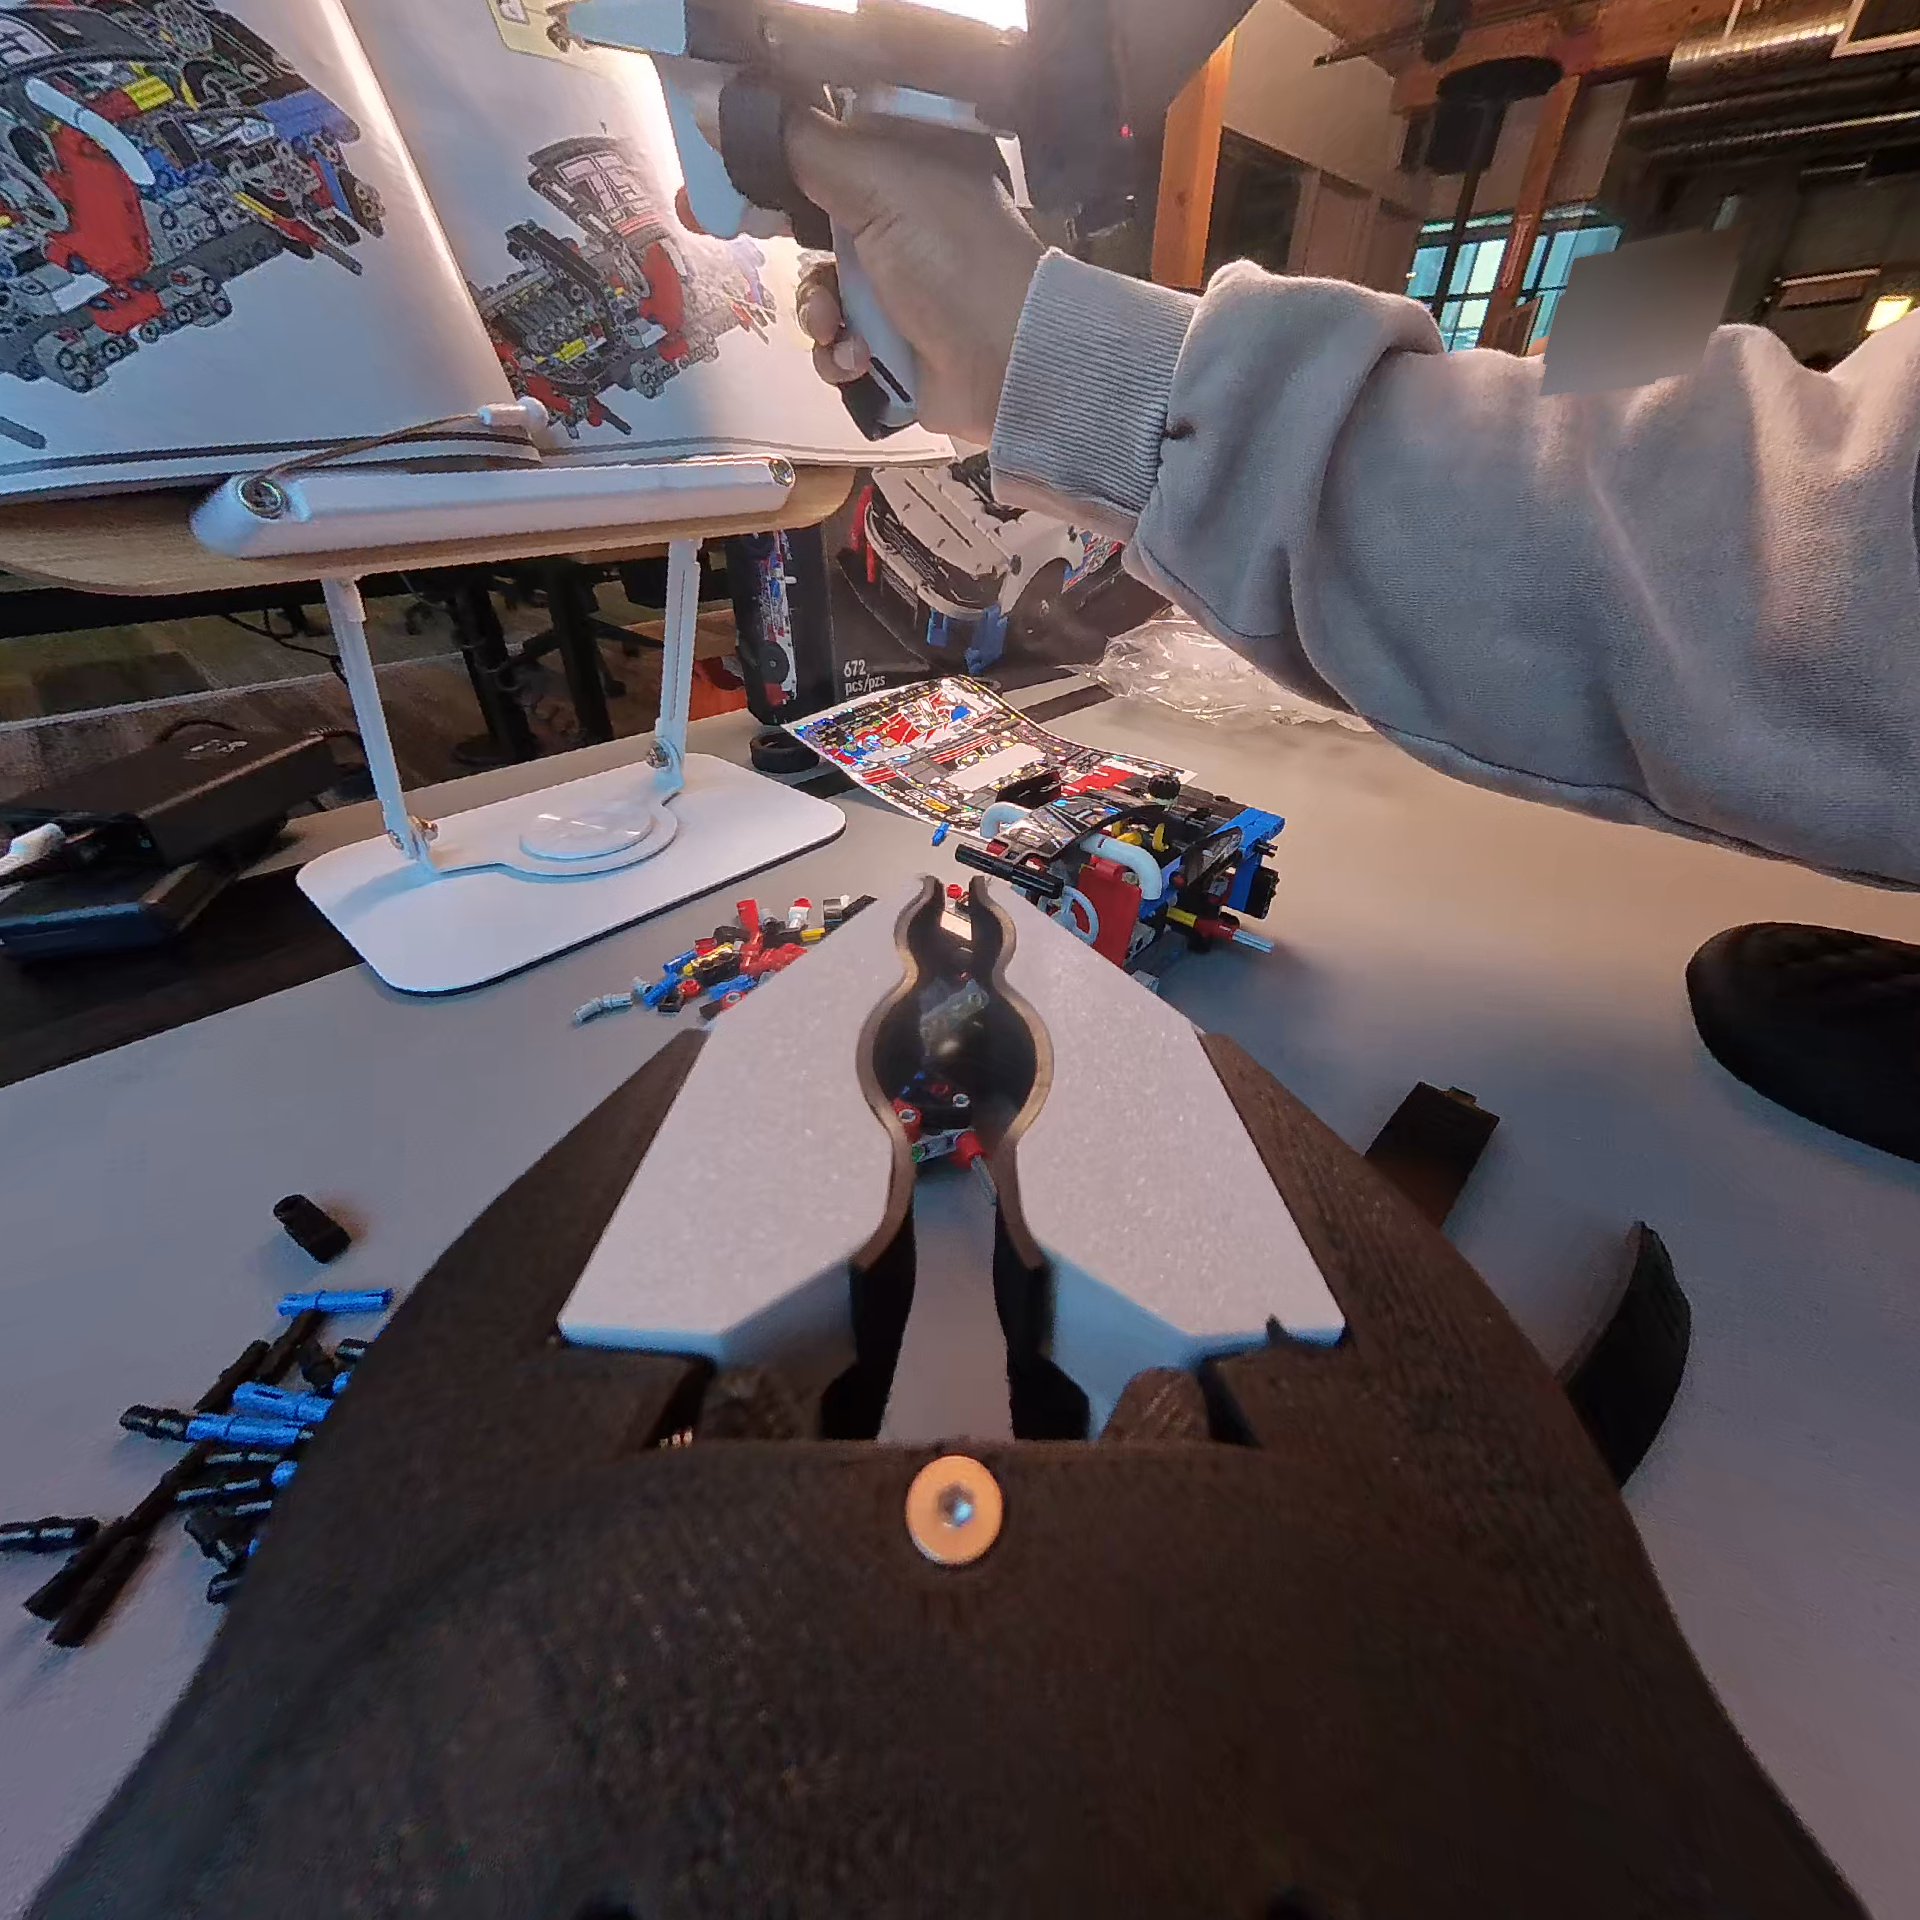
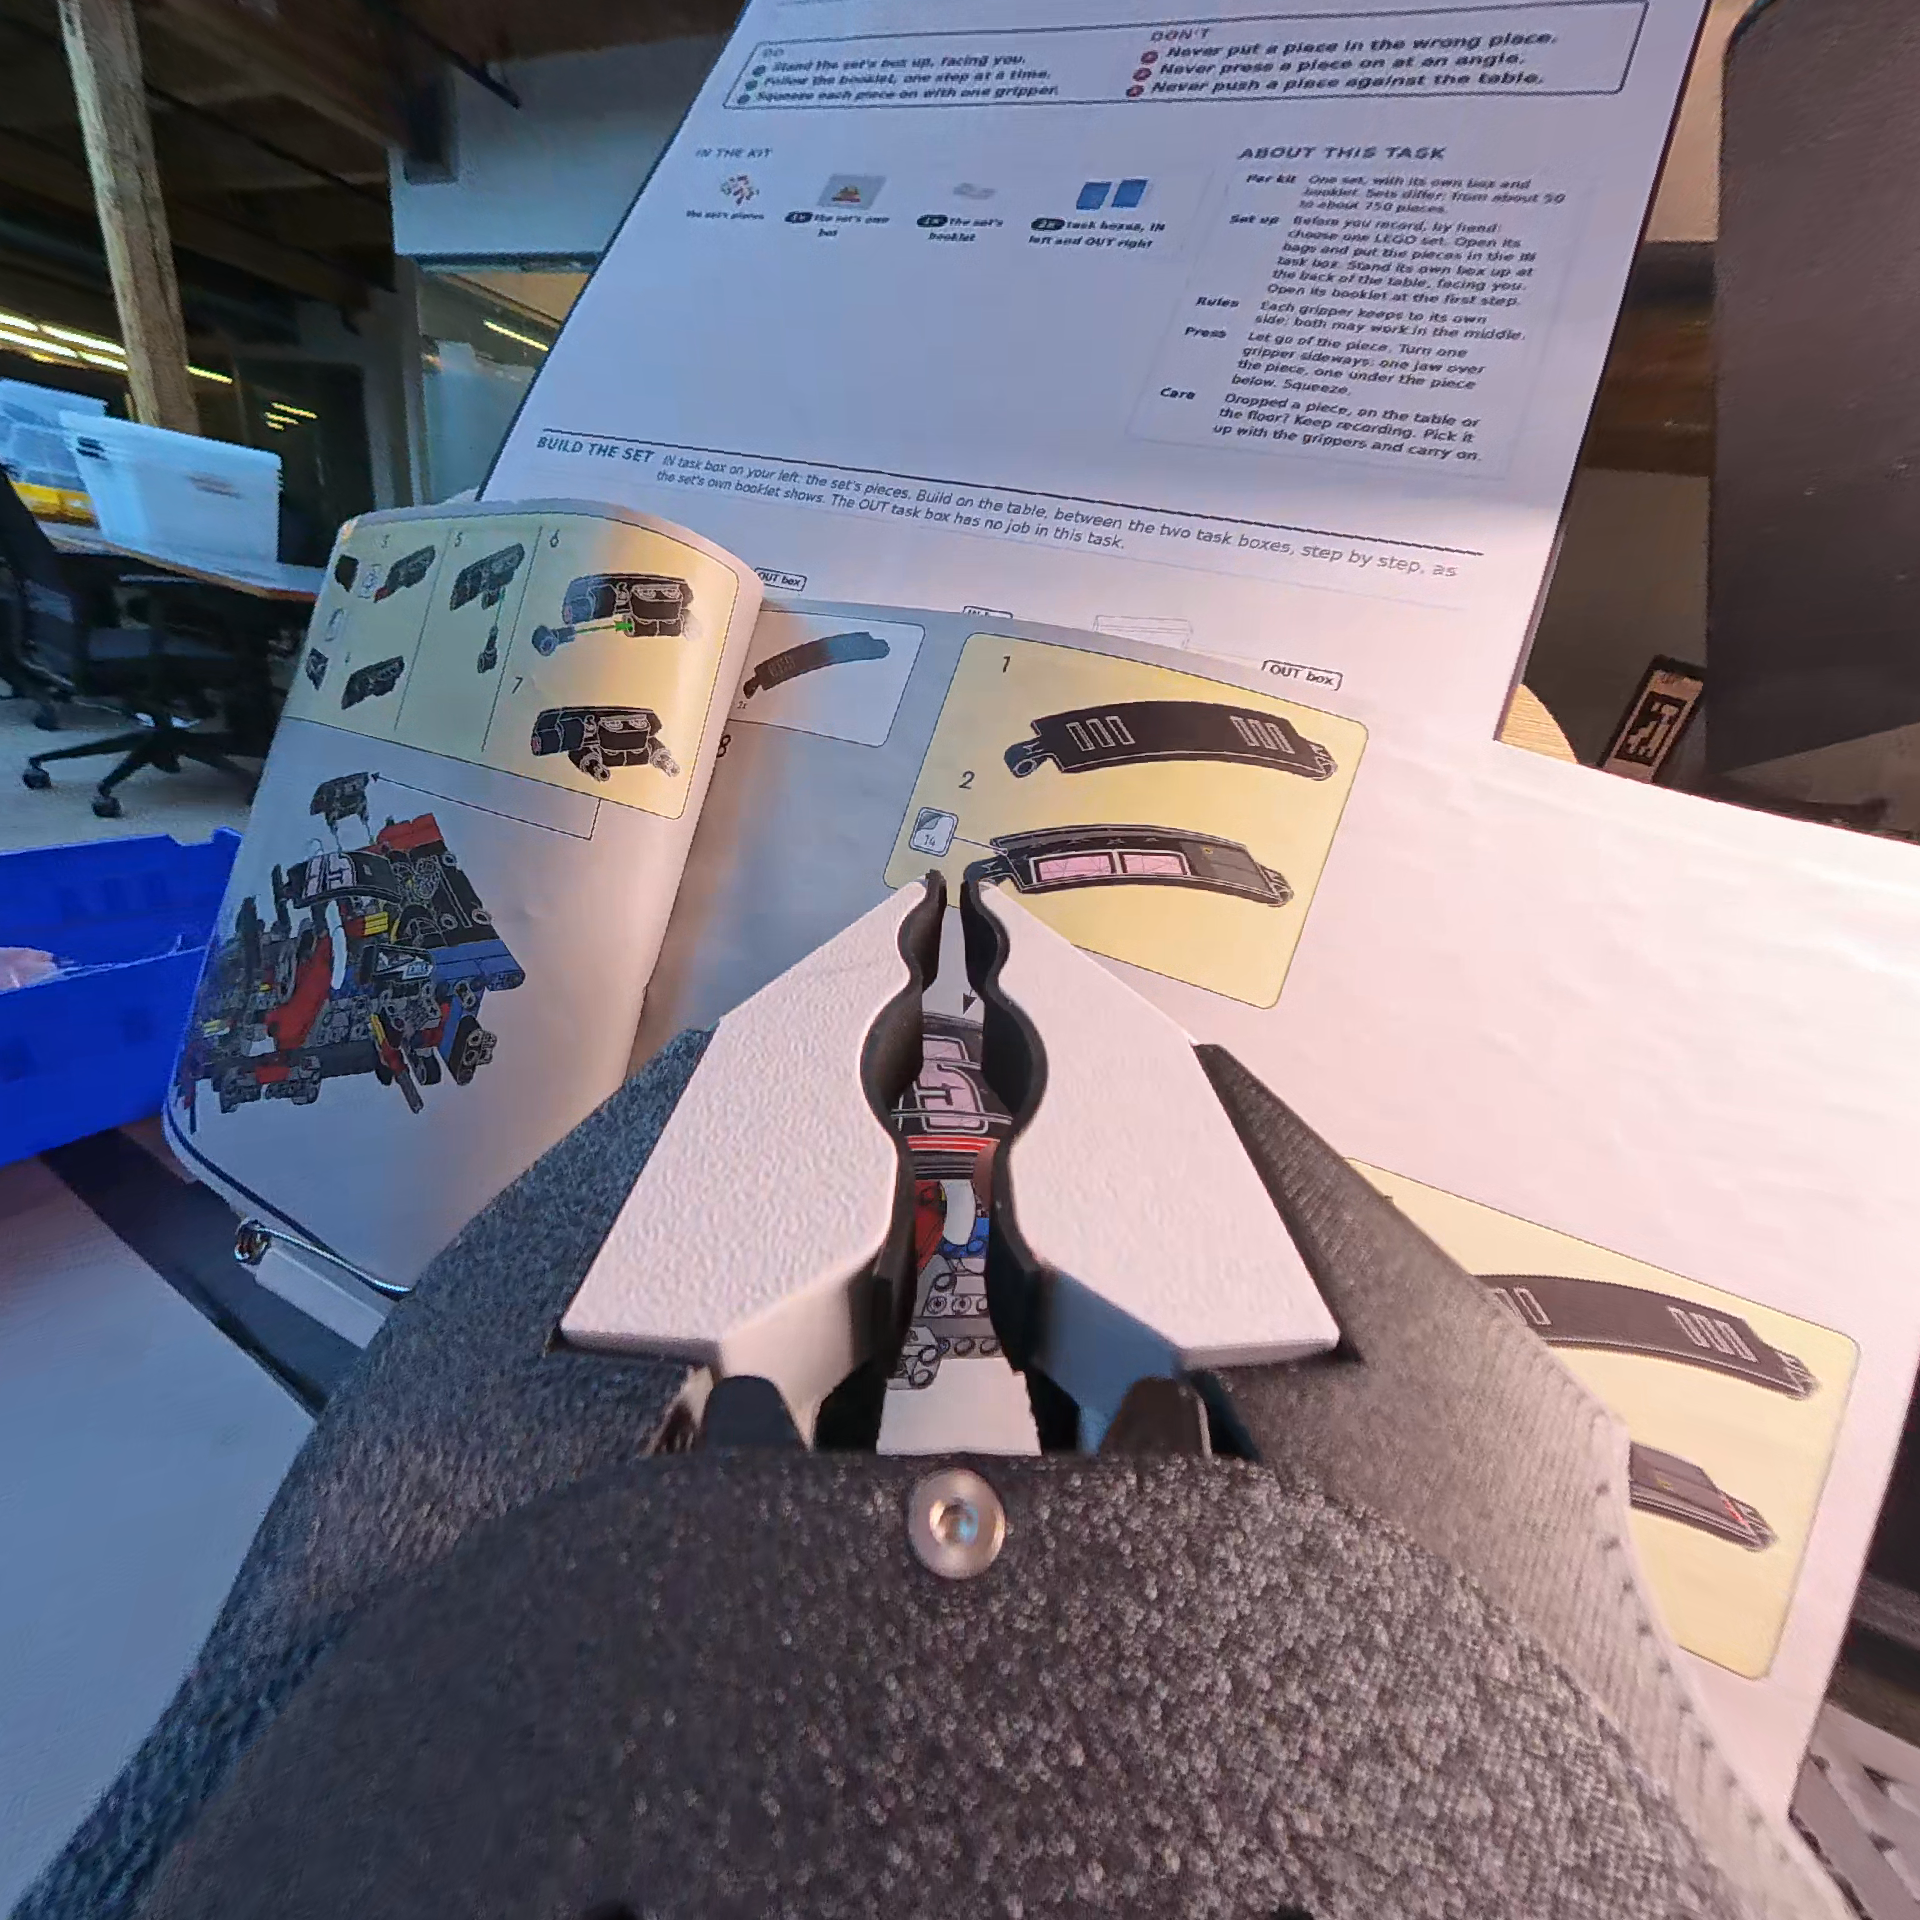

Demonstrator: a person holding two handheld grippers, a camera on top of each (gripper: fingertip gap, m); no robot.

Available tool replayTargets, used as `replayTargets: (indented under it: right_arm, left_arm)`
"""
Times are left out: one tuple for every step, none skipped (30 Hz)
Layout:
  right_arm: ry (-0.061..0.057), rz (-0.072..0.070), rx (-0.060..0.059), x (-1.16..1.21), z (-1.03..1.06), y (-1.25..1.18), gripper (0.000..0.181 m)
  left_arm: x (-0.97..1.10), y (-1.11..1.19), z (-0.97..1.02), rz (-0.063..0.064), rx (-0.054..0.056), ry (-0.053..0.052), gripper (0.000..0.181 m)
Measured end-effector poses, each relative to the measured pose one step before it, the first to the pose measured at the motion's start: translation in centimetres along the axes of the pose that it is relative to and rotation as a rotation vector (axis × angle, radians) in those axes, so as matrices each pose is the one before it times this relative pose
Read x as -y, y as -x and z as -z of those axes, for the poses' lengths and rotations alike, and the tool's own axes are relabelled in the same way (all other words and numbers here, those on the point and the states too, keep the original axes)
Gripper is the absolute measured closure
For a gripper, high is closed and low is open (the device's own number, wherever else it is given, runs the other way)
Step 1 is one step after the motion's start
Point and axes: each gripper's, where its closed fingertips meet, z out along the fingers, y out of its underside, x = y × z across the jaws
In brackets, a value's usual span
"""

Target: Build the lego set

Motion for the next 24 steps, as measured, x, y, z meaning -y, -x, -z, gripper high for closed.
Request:
replayTargets:
  right_arm:
    - [0.0000,0.0008,0.0021,-0.029,-0.018,0.057,0.180]
    - [-0.0013,-0.0006,0.0040,0.008,-0.007,0.062,0.180]
    - [0.0013,-0.0012,-0.0001,-0.038,-0.008,-0.026,0.180]
    - [0.0024,-0.0005,-0.0013,-0.033,0.005,-0.054,0.180]
    - [0.0020,0.0013,0.0000,-0.031,0.035,-0.046,0.180]
    - [-0.0008,0.0039,-0.0031,0.007,0.145,-0.131,0.179]
    - [-0.0033,0.0034,-0.0016,0.019,0.333,-0.169,0.179]
    - [-0.0062,0.0022,-0.0007,0.005,0.616,-0.250,0.178]
    - [-0.0071,0.0071,-0.0073,-0.058,0.893,-0.488,0.178]
    - [-0.0041,0.0092,-0.0115,-0.197,1.114,-0.716,0.178]
    - [-0.0009,0.0043,-0.0115,-0.397,1.255,-0.872,0.177]
    - [0.0084,-0.0050,-0.0141,-0.684,1.315,-1.007,0.176]
    - [0.0130,-0.0100,-0.0144,-0.884,1.323,-1.068,0.174]
    - [0.0192,-0.0058,-0.0113,-1.048,1.284,-1.009,0.172]
    - [0.0246,0.0038,-0.0115,-1.191,1.212,-0.945,0.171]
    - [0.0280,0.0120,-0.0099,-1.260,1.120,-0.828,0.169]
    - [0.0320,0.0099,-0.0065,-1.362,1.003,-0.704,0.168]
    - [0.0453,0.0001,0.0020,-1.573,0.885,-0.513,0.166]
    - [0.0572,-0.0092,0.0182,-1.760,0.769,-0.183,0.162]
    - [0.0598,-0.0136,0.0253,-1.821,0.670,0.033,0.156]
    - [0.0506,-0.0053,0.0274,-1.684,0.583,0.191,0.153]
    - [0.0441,0.0131,0.0265,-1.573,0.493,0.327,0.153]
    - [0.0406,0.0247,0.0130,-1.448,0.364,0.252,0.152]
    - [0.0382,0.0264,0.0014,-1.324,0.261,0.160,0.150]
  left_arm:
    - [0.057,0.072,0.042,-0.0009,0.0041,-0.0027,0.178]
    - [0.071,0.076,0.040,-0.0010,0.0036,-0.0029,0.178]
    - [0.029,0.073,0.031,-0.0001,0.0030,-0.0014,0.178]
    - [0.017,0.061,0.017,0.0000,0.0023,-0.0005,0.177]
    - [0.015,0.063,0.017,-0.0002,0.0023,-0.0004,0.177]
    - [0.027,0.064,0.012,-0.0010,0.0027,-0.0012,0.177]
    - [0.034,0.088,0.033,-0.0023,0.0030,-0.0010,0.176]
    - [0.044,0.108,0.038,-0.0048,0.0039,-0.0002,0.176]
    - [0.055,0.170,0.083,-0.0071,0.0064,-0.0010,0.176]
    - [0.092,0.203,0.118,-0.0060,0.0077,-0.0030,0.176]
    - [0.083,0.176,0.141,-0.0013,0.0052,-0.0038,0.176]
    - [0.082,0.152,0.144,0.0043,0.0033,-0.0045,0.176]
    - [0.086,0.121,0.087,0.0075,0.0013,-0.0054,0.176]
    - [0.028,0.055,0.021,0.0097,-0.0028,-0.0034,0.176]
    - [-0.046,0.000,-0.070,0.0106,-0.0053,0.0005,0.176]
    - [-0.106,-0.052,-0.118,0.0081,-0.0066,0.0032,0.176]
    - [-0.132,-0.068,-0.134,0.0032,-0.0060,0.0050,0.176]
    - [-0.133,-0.045,-0.118,-0.0023,-0.0036,0.0058,0.175]
    - [-0.088,-0.008,-0.096,-0.0062,0.0000,0.0048,0.175]
    - [-0.054,0.052,-0.037,-0.0072,0.0037,0.0031,0.175]
    - [-0.014,0.088,0.013,-0.0057,0.0056,0.0017,0.175]
    - [-0.014,0.110,0.058,-0.0036,0.0067,0.0010,0.175]
    - [-0.015,0.127,0.072,-0.0020,0.0072,0.0003,0.175]
    - [-0.020,0.116,0.054,-0.0005,0.0058,0.0007,0.175]
